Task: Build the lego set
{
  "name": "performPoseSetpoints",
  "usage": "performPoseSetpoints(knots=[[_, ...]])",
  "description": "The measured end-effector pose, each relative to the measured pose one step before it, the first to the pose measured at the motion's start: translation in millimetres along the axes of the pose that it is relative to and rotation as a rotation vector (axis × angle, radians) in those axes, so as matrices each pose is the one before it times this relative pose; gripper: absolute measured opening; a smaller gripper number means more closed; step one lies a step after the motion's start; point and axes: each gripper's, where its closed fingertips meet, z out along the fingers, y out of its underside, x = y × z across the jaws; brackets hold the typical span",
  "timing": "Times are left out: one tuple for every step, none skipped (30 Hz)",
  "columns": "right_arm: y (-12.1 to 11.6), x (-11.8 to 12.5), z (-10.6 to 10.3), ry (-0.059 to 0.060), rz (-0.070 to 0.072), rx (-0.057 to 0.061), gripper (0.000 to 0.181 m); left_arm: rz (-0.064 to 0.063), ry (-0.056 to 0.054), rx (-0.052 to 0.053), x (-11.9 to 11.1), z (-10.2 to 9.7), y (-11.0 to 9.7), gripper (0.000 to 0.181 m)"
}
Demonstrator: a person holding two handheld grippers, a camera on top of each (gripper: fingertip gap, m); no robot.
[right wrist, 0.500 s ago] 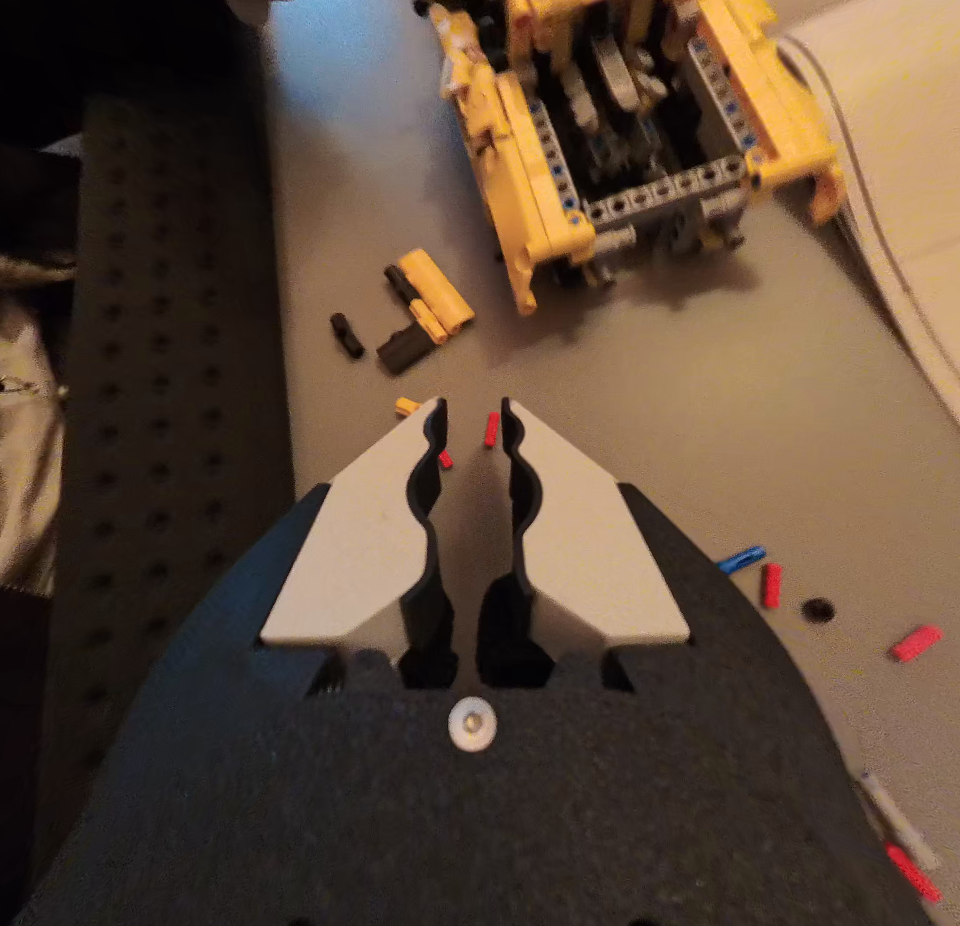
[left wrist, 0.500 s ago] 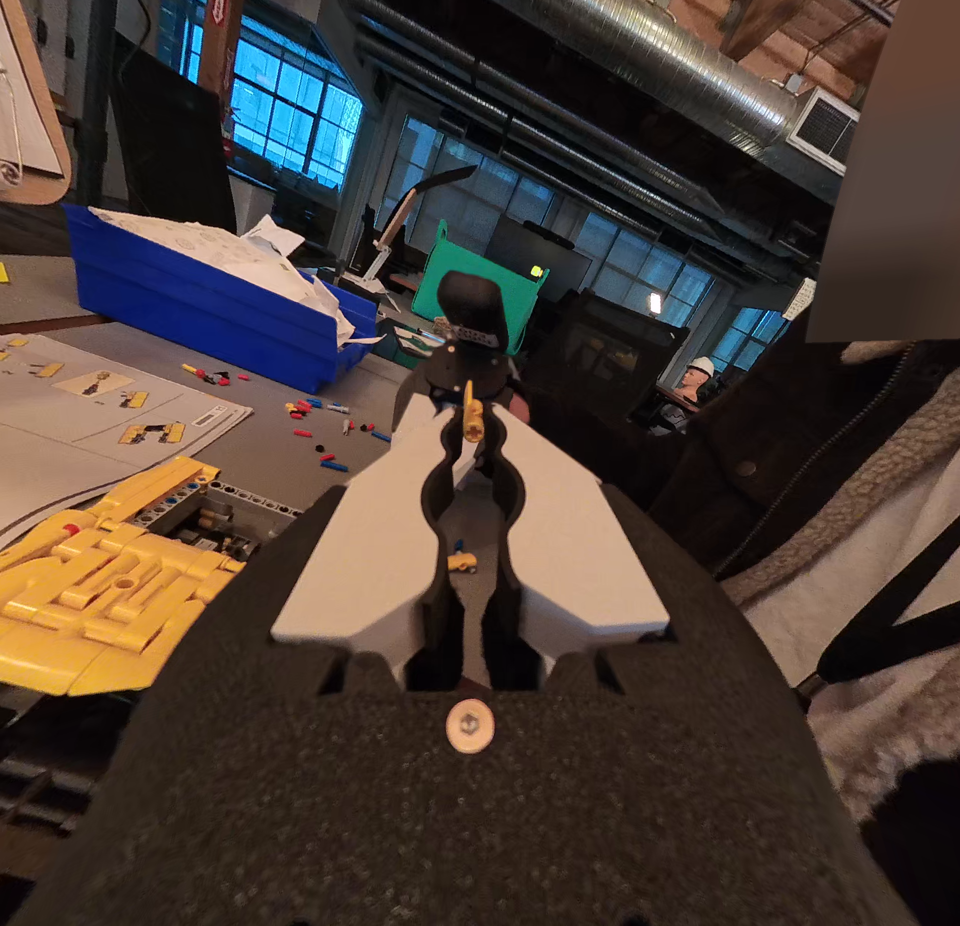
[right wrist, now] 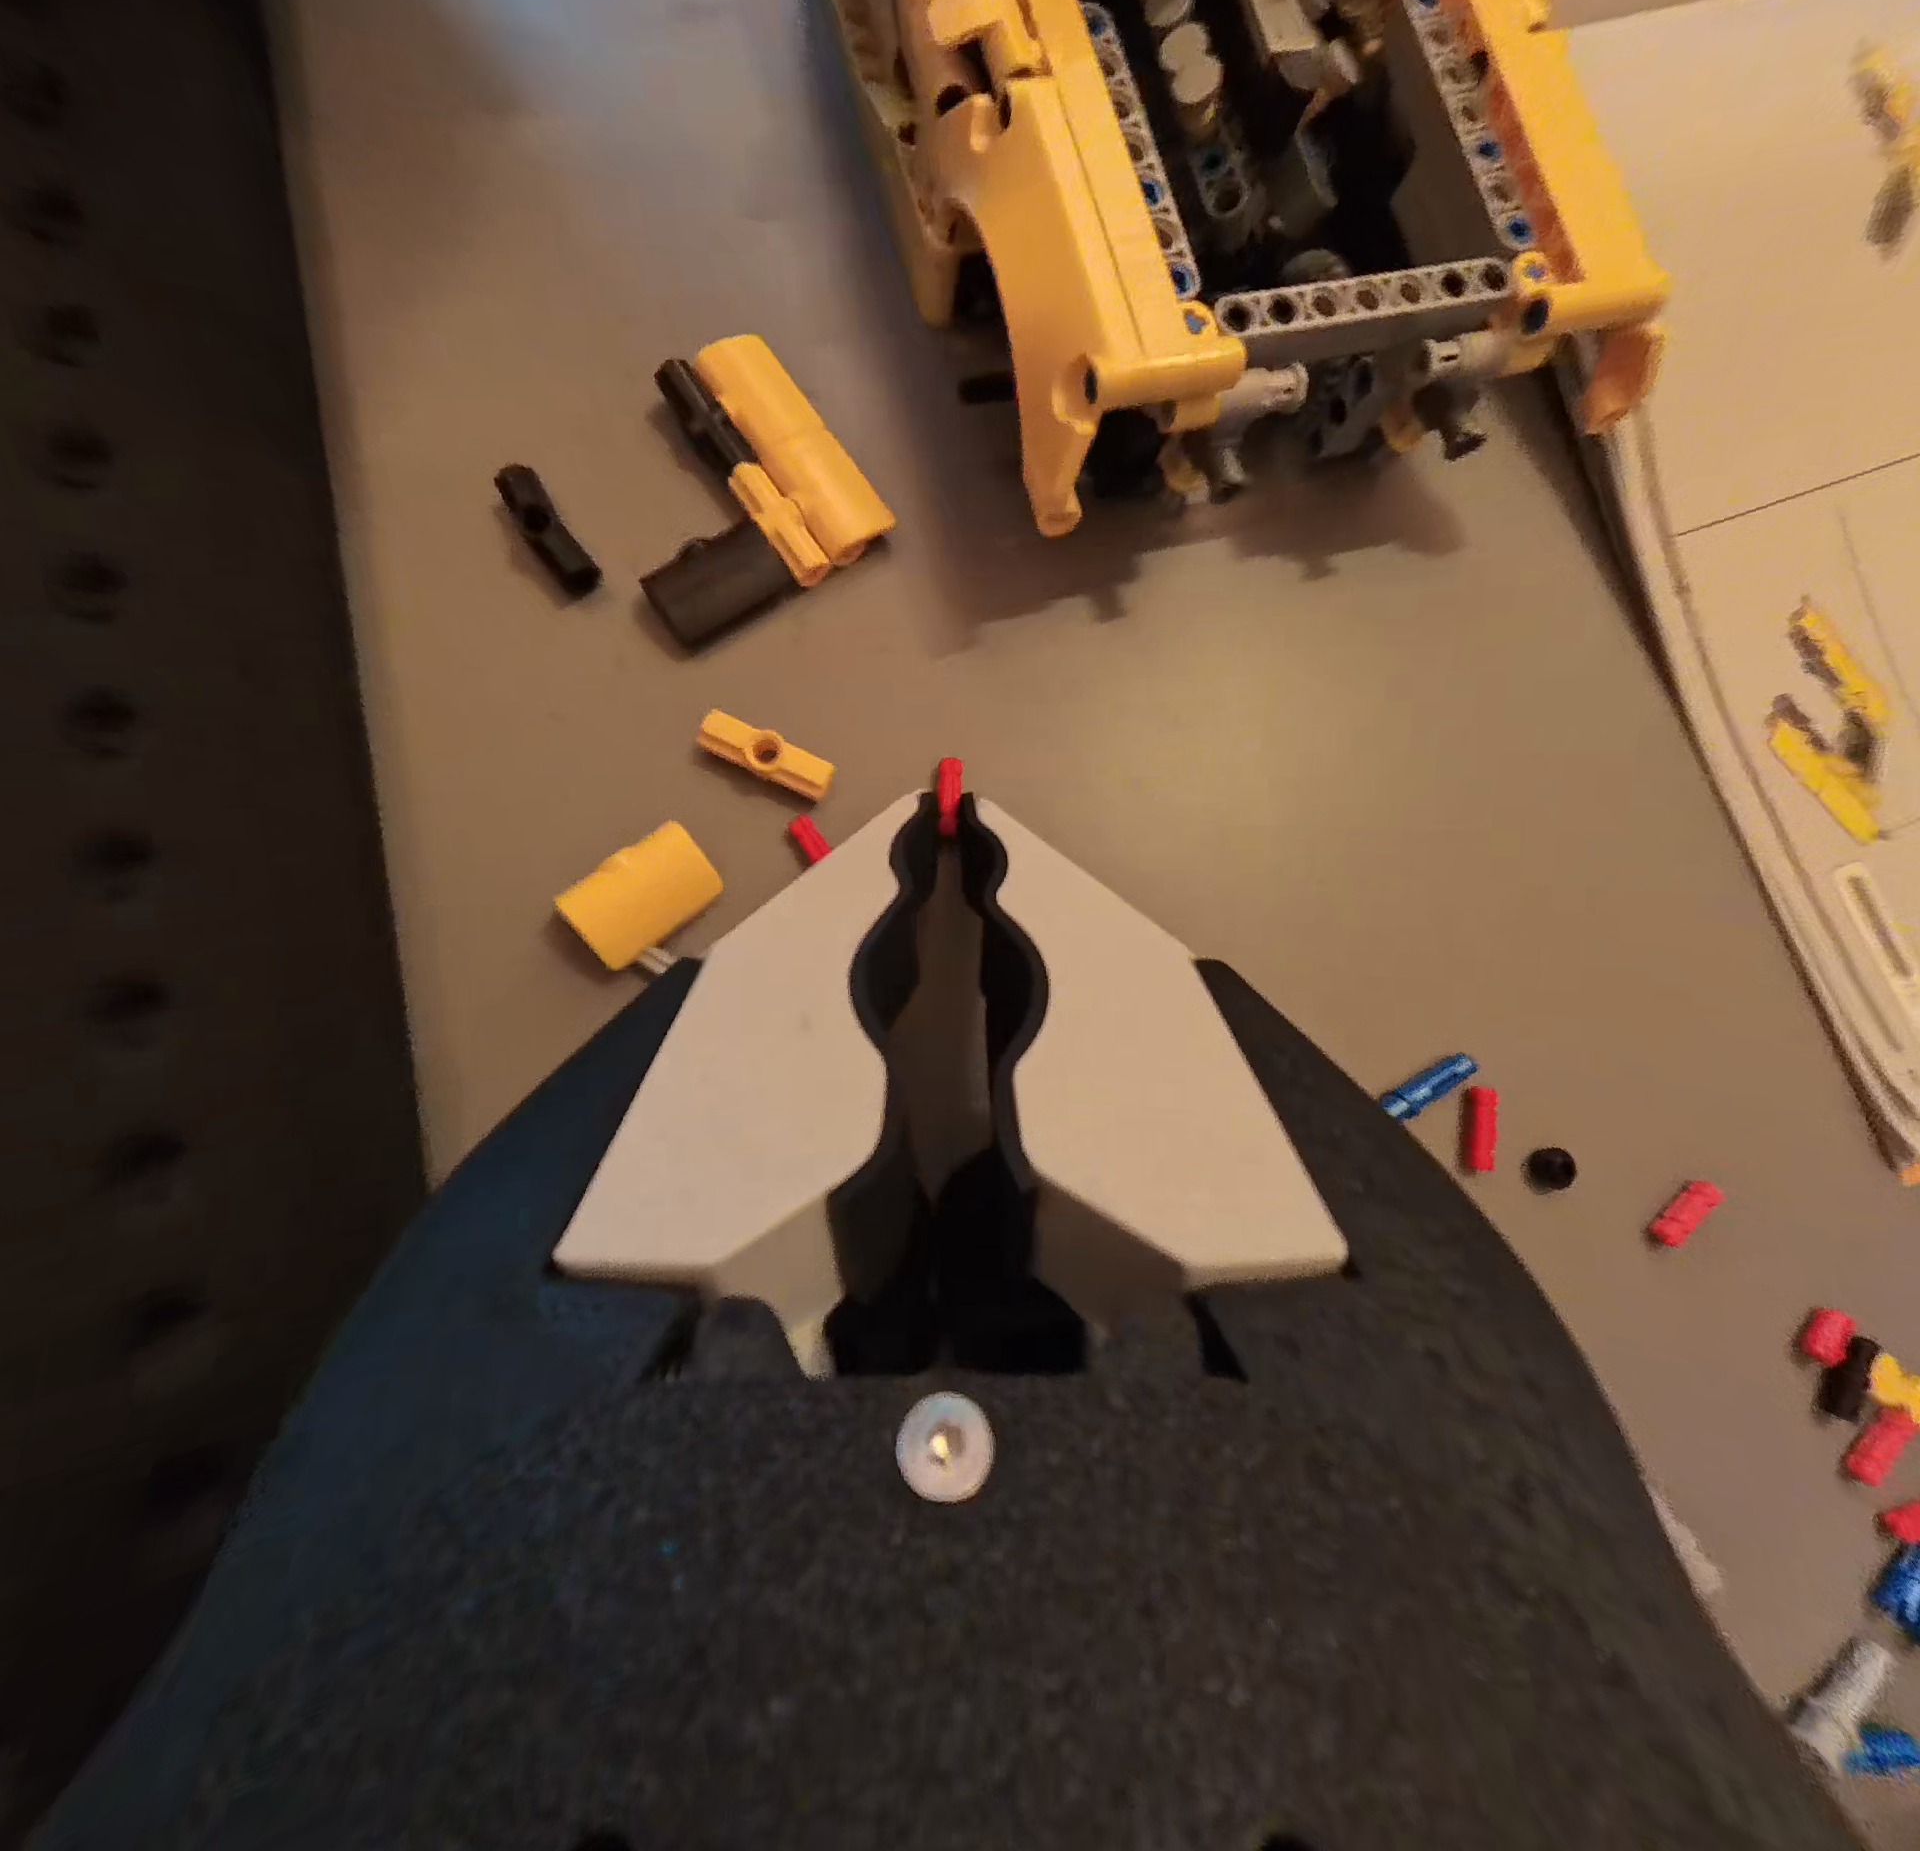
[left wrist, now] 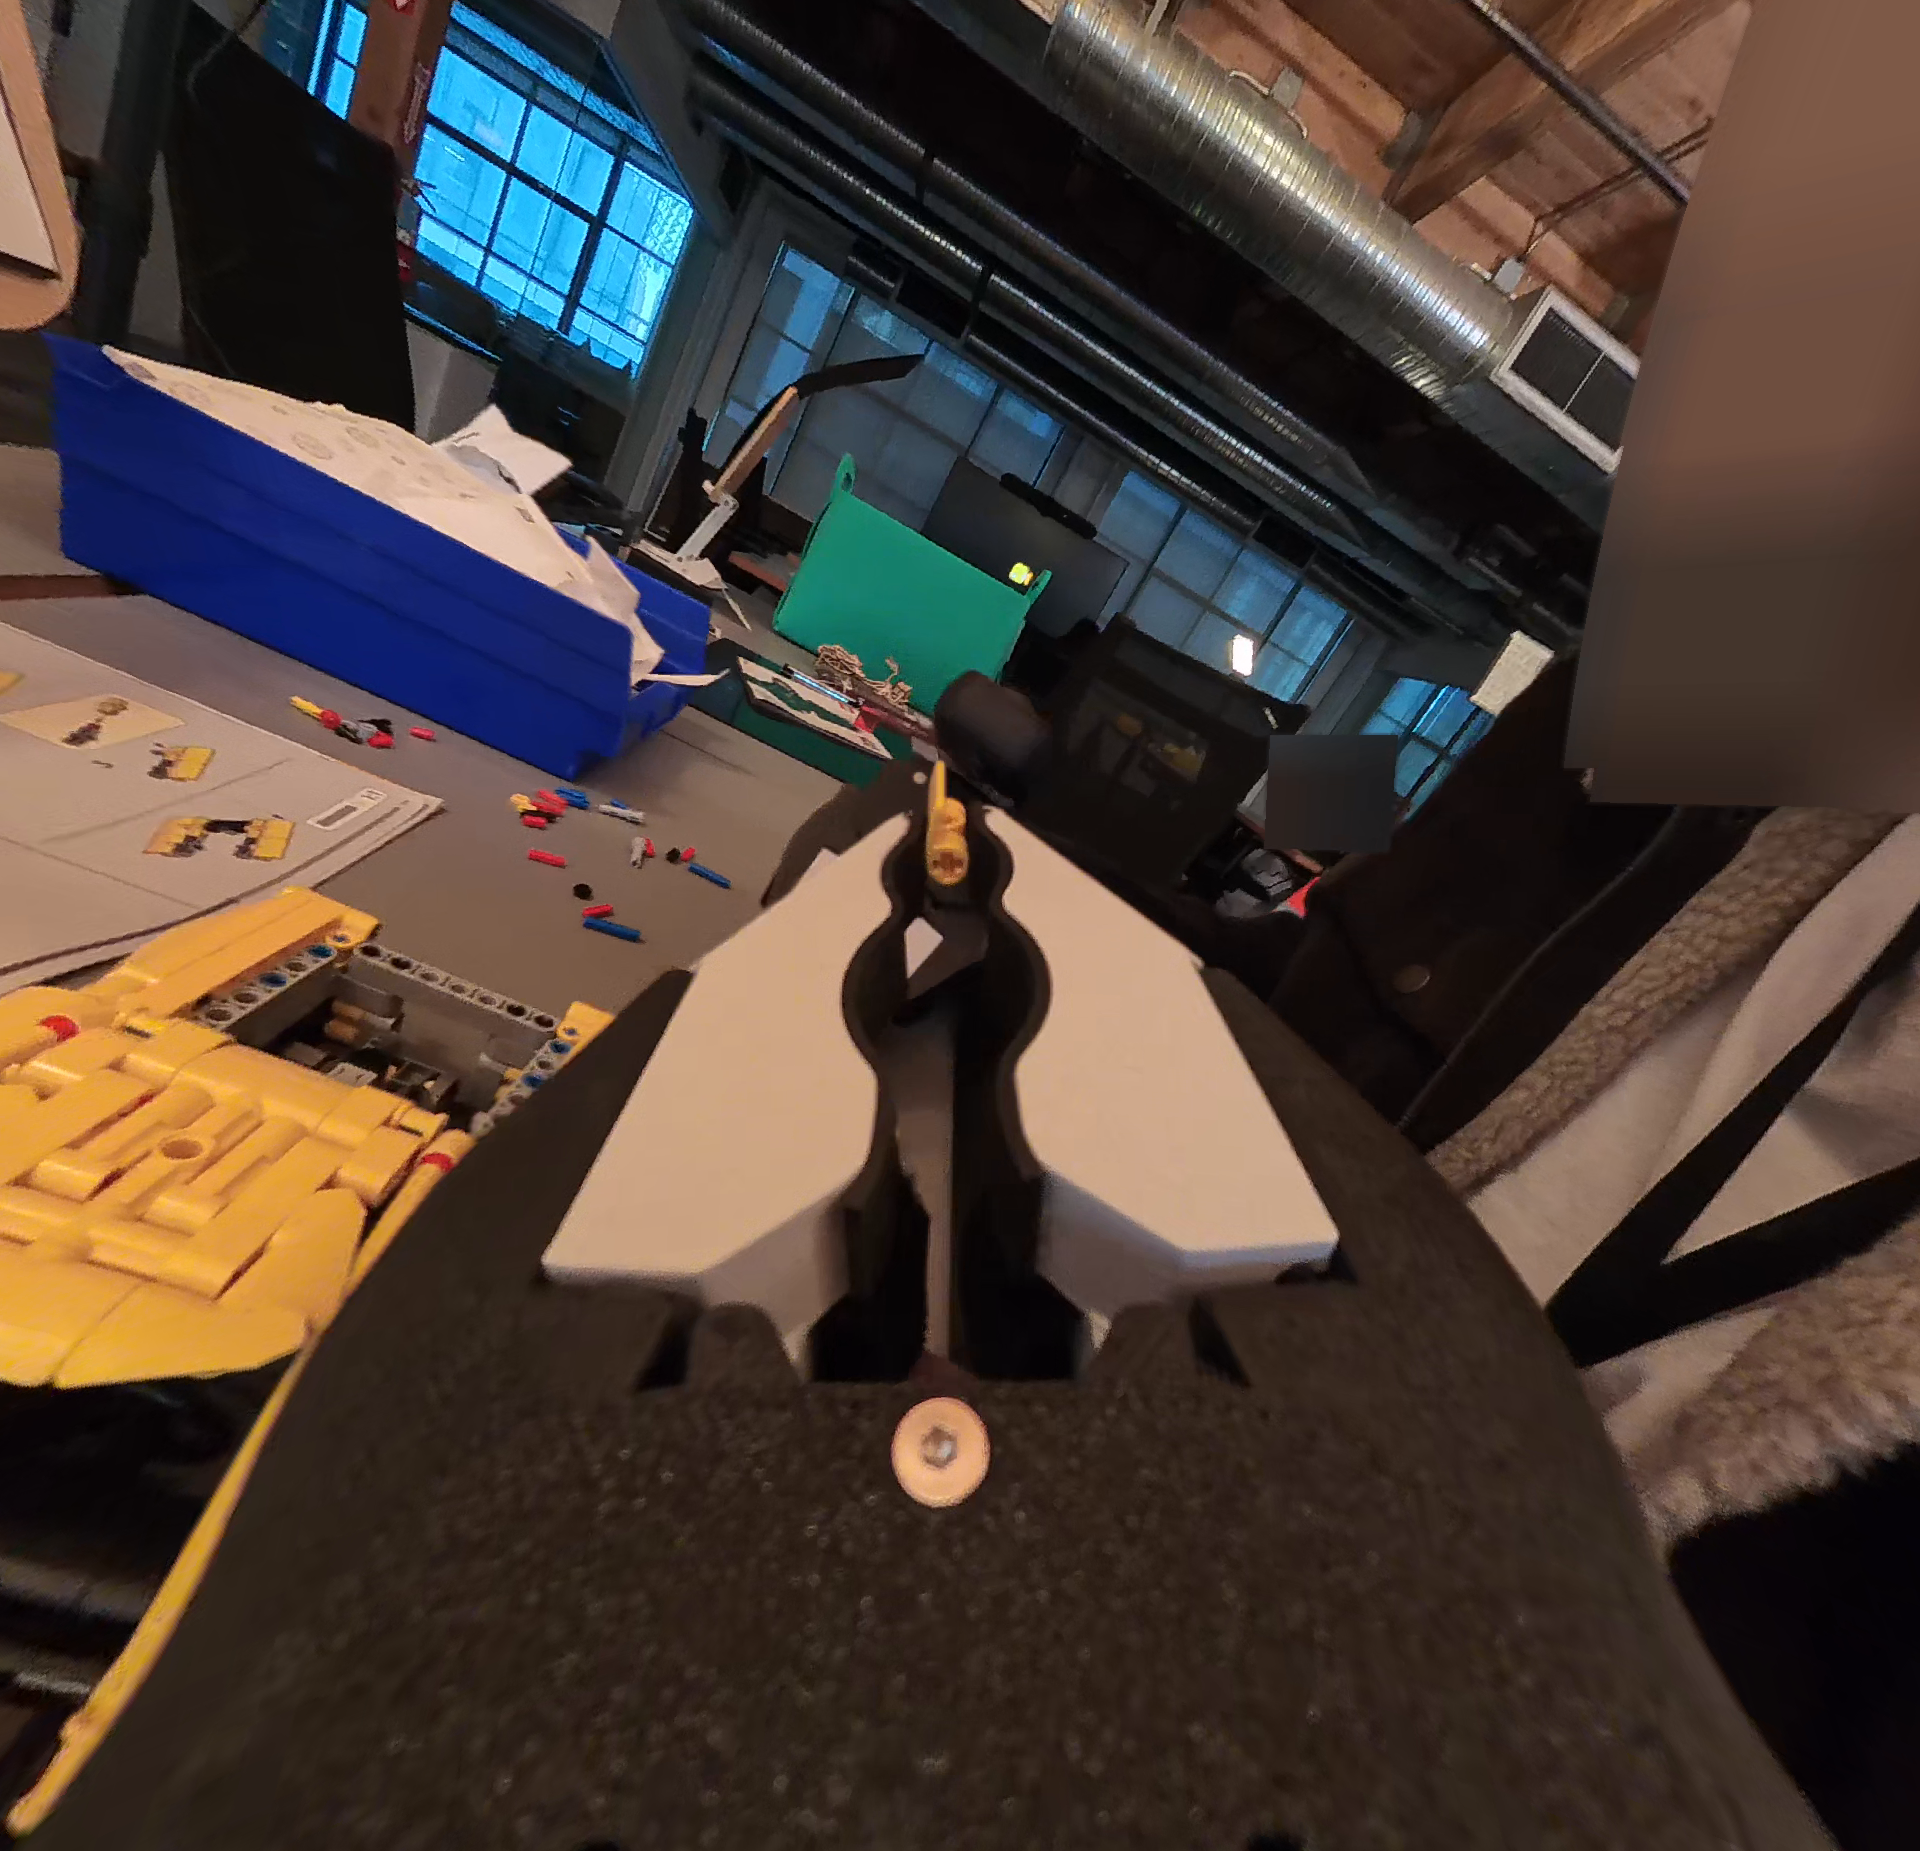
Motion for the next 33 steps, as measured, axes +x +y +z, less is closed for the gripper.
performPoseSetpoints(knots=[[-10.58, -2.35, -3.57, -0.0329, 0.0282, 0.0217, 0.004, -0.0231, 0.0060, 0.0047, -1.08, -0.48, -0.27, 0.007], [-23.72, -3.72, -8.59, -0.0266, 0.0079, 0.0870, 0.003, -0.0233, 0.0073, 0.0043, -0.96, -0.55, -0.35, 0.007], [-27.71, -2.90, -9.44, -0.0106, -0.0090, 0.0851, 0.003, -0.0205, 0.0077, 0.0042, -0.49, -0.63, -0.41, 0.006], [-24.25, -0.41, -6.43, 0.0083, -0.0217, 0.0427, 0.003, -0.0127, 0.0034, 0.0024, -0.58, -0.49, -0.20, 0.006], [-19.71, 1.05, -3.65, 0.0180, -0.0222, 0.0069, 0.003, -0.0081, 0.0054, -0.0004, 0.12, -0.17, 0.20, 0.006], [-18.17, 1.89, -1.94, 0.0244, -0.0135, 0.0010, 0.003, -0.0058, 0.0054, 0.0019, 0.49, -0.08, -0.15, 0.006], [-17.05, -3.93, -0.44, -0.0143, -0.0188, 0.0091, 0.003, -0.0007, 0.0004, -0.0015, -0.07, 0.25, 0.33, 0.006], [-13.23, -4.62, 0.60, -0.0239, -0.0239, 0.0018, 0.003, 0.0037, -0.0018, -0.0110, -0.21, 0.63, 1.91, 0.006], [-9.59, -0.34, 1.15, 0.0016, -0.0273, -0.0008, 0.003, 0.0043, -0.0021, -0.0110, 0.07, 0.94, 1.98, 0.006], [-6.71, -1.54, 1.62, -0.0097, -0.0305, 0.0023, 0.003, 0.0017, 0.0004, -0.0103, 0.35, 1.01, 2.06, 0.006], [-2.88, -0.03, 2.24, -0.0015, -0.0163, -0.0109, 0.003, 0.0026, -0.0052, -0.0143, -0.71, 1.18, 2.58, 0.006], [1.91, 0.68, 3.08, 0.0055, -0.0162, -0.0332, 0.003, 0.0041, -0.0130, -0.0142, -1.96, 0.95, 2.68, 0.006], [4.13, 0.26, 3.24, 0.0106, -0.0254, -0.0405, 0.003, 0.0008, -0.0058, -0.0118, -0.98, 0.86, 2.31, 0.006], [1.63, 0.20, 2.33, 0.0157, -0.0246, -0.0169, 0.003, 0.0015, 0.0018, -0.0068, 0.56, 0.96, 1.28, 0.006], [0.22, -2.87, 1.80, -0.0076, -0.0128, -0.0055, 0.003, 0.0057, 0.0005, -0.0040, 0.69, 0.71, 0.69, 0.006], [-0.67, -1.09, 0.94, 0.0004, -0.0024, 0.0006, 0.003, 0.0058, -0.0020, -0.0103, 0.14, 0.83, 1.65, 0.006], [-0.21, -0.04, 0.27, 0.0042, -0.0043, 0.0022, 0.003, 0.0043, -0.0057, -0.0102, -0.69, 0.71, 1.93, 0.006], [1.02, -0.82, 0.46, -0.0071, 0.0021, -0.0042, 0.003, 0.0011, -0.0066, -0.0030, -0.95, 0.31, 0.53, 0.006], [-0.09, 0.30, 0.13, -0.0003, 0.0051, 0.0030, 0.003, 0.0019, -0.0017, -0.0019, -0.13, 0.03, 0.20, 0.006], [0.90, 0.17, 0.13, 0.0004, 0.0000, -0.0019, 0.003, 0.0051, -0.0038, -0.0029, -0.29, 0.04, 0.34, 0.006], [1.50, -0.53, -0.03, -0.0033, -0.0022, -0.0076, 0.003, 0.0062, -0.0064, -0.0032, -0.68, -0.07, 0.51, 0.006], [0.17, 0.88, -0.39, 0.0091, -0.0060, -0.0001, 0.003, 0.0033, -0.0014, -0.0026, -0.05, -0.20, 0.35, 0.006], [-0.01, -0.18, -0.33, 0.0004, -0.0022, 0.0002, 0.003, 0.0046, -0.0015, -0.0013, -0.03, -0.18, 0.00, 0.006], [0.34, -0.86, -0.07, -0.0077, 0.0039, -0.0031, 0.003, 0.0086, -0.0070, -0.0011, -0.63, -0.17, 0.00, 0.006], [-0.05, 0.58, -0.17, 0.0037, -0.0009, 0.0009, 0.003, 0.0080, -0.0017, -0.0027, 0.20, -0.07, 0.27, 0.006], [-0.19, 0.20, -0.15, 0.0012, -0.0016, 0.0019, 0.003, 0.0055, 0.0026, -0.0039, 0.79, 0.01, 0.46, 0.006], [0.34, -0.07, -0.10, -0.0007, -0.0004, -0.0014, 0.003, 0.0062, -0.0013, -0.0026, 0.24, 0.11, 0.42, 0.006], [0.01, 0.34, -0.32, 0.0026, -0.0018, 0.0009, 0.003, 0.0050, -0.0007, -0.0034, 0.22, 0.22, 0.56, 0.006], [0.01, -0.06, -0.29, -0.0010, 0.0003, 0.0019, 0.003, 0.0045, -0.0014, -0.0022, 0.03, 0.07, 0.29, 0.006], [-0.20, 0.40, -0.68, 0.0016, 0.0018, 0.0029, 0.003, 0.0057, -0.0061, -0.0005, -0.67, -0.12, -0.08, 0.006], [-0.50, -0.32, -0.71, -0.0008, 0.0004, 0.0045, 0.003, 0.0041, -0.0028, -0.0036, -0.36, -0.08, 0.47, 0.006], [-0.48, -1.16, -0.28, -0.0067, 0.0018, 0.0034, 0.003, 0.0016, -0.0003, -0.0026, -0.04, 0.15, 0.46, 0.006], [0.26, -0.22, 0.17, 0.0011, -0.0015, -0.0022, 0.003, 0.0022, -0.0026, -0.0017, -0.23, 0.25, 0.43, 0.006]])
